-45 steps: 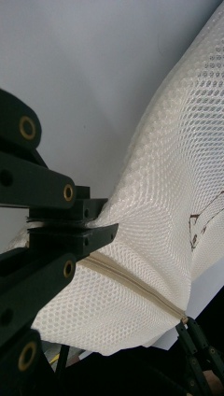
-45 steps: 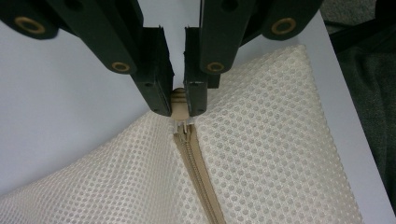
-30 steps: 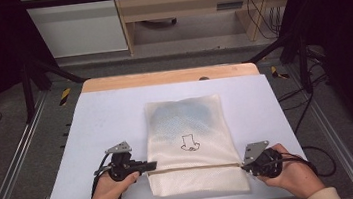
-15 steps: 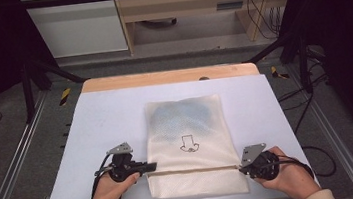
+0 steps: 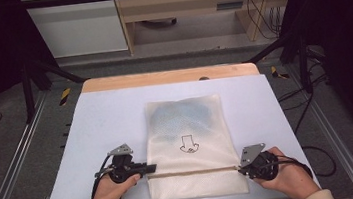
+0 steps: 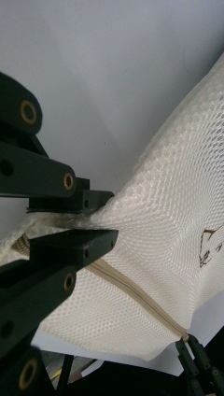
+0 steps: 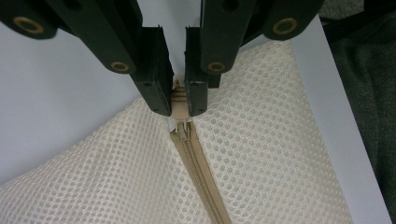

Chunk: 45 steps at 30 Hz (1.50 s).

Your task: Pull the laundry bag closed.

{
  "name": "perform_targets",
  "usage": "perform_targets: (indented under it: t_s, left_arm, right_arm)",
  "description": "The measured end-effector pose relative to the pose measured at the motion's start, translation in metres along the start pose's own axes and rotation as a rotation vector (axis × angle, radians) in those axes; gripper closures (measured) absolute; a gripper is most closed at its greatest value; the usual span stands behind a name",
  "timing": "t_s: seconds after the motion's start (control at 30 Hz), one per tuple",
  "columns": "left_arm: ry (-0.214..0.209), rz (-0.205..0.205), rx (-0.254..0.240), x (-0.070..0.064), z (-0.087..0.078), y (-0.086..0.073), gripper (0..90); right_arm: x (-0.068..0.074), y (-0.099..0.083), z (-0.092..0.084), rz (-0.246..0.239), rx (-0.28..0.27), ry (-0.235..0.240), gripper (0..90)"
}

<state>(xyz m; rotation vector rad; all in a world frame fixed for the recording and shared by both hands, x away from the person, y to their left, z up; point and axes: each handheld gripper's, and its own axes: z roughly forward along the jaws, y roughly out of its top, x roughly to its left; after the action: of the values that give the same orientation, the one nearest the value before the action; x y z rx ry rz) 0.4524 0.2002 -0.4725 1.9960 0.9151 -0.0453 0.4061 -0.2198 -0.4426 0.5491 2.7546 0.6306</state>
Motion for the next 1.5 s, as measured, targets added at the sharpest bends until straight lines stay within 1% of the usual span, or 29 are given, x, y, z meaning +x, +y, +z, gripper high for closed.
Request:
perform_targets:
  t_s: [0.07,0.13,0.23,0.3,0.33,0.43,0.47,0.57,0.67,0.73,0.83,0.9,0.93,1.0,1.07,1.1,1.17,1.27,1.37,1.43,1.5]
  left_arm:
    - [0.011,0.002,-0.004,-0.001,-0.001,0.000,73.0]
    - [0.032,0.013,-0.006,-0.002,-0.003,0.000,67.4]
    - [0.052,0.012,-0.018,-0.002,-0.006,0.000,59.3]
    - [0.074,0.019,-0.028,-0.003,-0.009,0.001,54.2]
    - [0.083,0.023,-0.033,-0.004,-0.011,0.002,51.1]
    - [0.099,0.023,-0.054,-0.005,-0.016,0.004,42.8]
    - [0.107,0.027,-0.058,-0.005,-0.018,0.004,40.7]
    - [0.113,0.029,-0.070,-0.007,-0.022,0.006,39.2]
    - [0.150,0.060,-0.071,-0.009,-0.025,0.008,32.1]
    - [0.162,0.064,-0.077,-0.010,-0.026,0.009,26.7]
    - [0.186,0.080,-0.075,-0.011,-0.027,0.011,22.5]
    - [0.199,0.090,-0.084,-0.011,-0.029,0.013,19.6]
    - [0.202,0.095,-0.088,-0.011,-0.030,0.013,17.6]
    - [0.210,0.104,-0.095,-0.011,-0.032,0.015,14.7]
    - [0.229,0.115,-0.099,-0.011,-0.035,0.016,12.2]
    - [0.237,0.121,-0.101,-0.011,-0.036,0.017,11.0]
    - [0.253,0.135,-0.109,-0.011,-0.039,0.019,8.3]
    - [0.281,0.161,-0.122,-0.011,-0.043,0.020,5.9]
    - [0.316,0.168,-0.130,-0.011,-0.047,0.022,3.8]
    - [0.349,0.184,-0.133,-0.011,-0.050,0.023,3.8]
    - [0.363,0.198,-0.132,-0.010,-0.053,0.024,3.8]
  right_arm:
    - [0.000,0.000,0.000,0.005,-0.002,0.003,80.1]
    - [0.000,0.001,-0.001,0.011,-0.012,0.005,76.2]
    - [0.000,0.002,-0.003,0.008,-0.021,-0.002,69.0]
    - [0.001,0.004,-0.005,0.008,-0.036,-0.005,62.9]
    - [0.001,0.005,-0.006,0.011,-0.038,-0.016,60.5]
    - [0.003,0.009,-0.009,0.012,-0.054,-0.024,52.8]
    - [0.003,0.010,-0.010,0.010,-0.057,-0.031,52.0]
    - [0.003,0.014,-0.012,0.007,-0.068,-0.034,48.0]
    - [0.003,0.017,-0.013,0.011,-0.073,-0.046,41.5]
    - [0.002,0.018,-0.013,0.006,-0.074,-0.051,37.6]
    - [0.002,0.021,-0.013,0.026,-0.081,-0.068,29.6]
    - [0.002,0.023,-0.014,0.030,-0.086,-0.074,23.9]
    - [0.001,0.024,-0.015,0.041,-0.087,-0.086,20.5]
    - [0.001,0.027,-0.015,0.063,-0.104,-0.096,16.2]
    - [0.000,0.030,-0.017,0.078,-0.120,-0.116,11.6]
    - [0.000,0.032,-0.017,0.094,-0.134,-0.126,10.2]
    - [-0.001,0.035,-0.018,0.100,-0.155,-0.139,8.1]
    - [-0.002,0.042,-0.019,0.122,-0.192,-0.155,7.1]
    - [-0.003,0.052,-0.020,0.140,-0.210,-0.182,7.0]
    - [-0.003,0.059,-0.021,0.164,-0.230,-0.191,7.6]
    - [-0.003,0.066,-0.023,0.193,-0.260,-0.206,7.6]
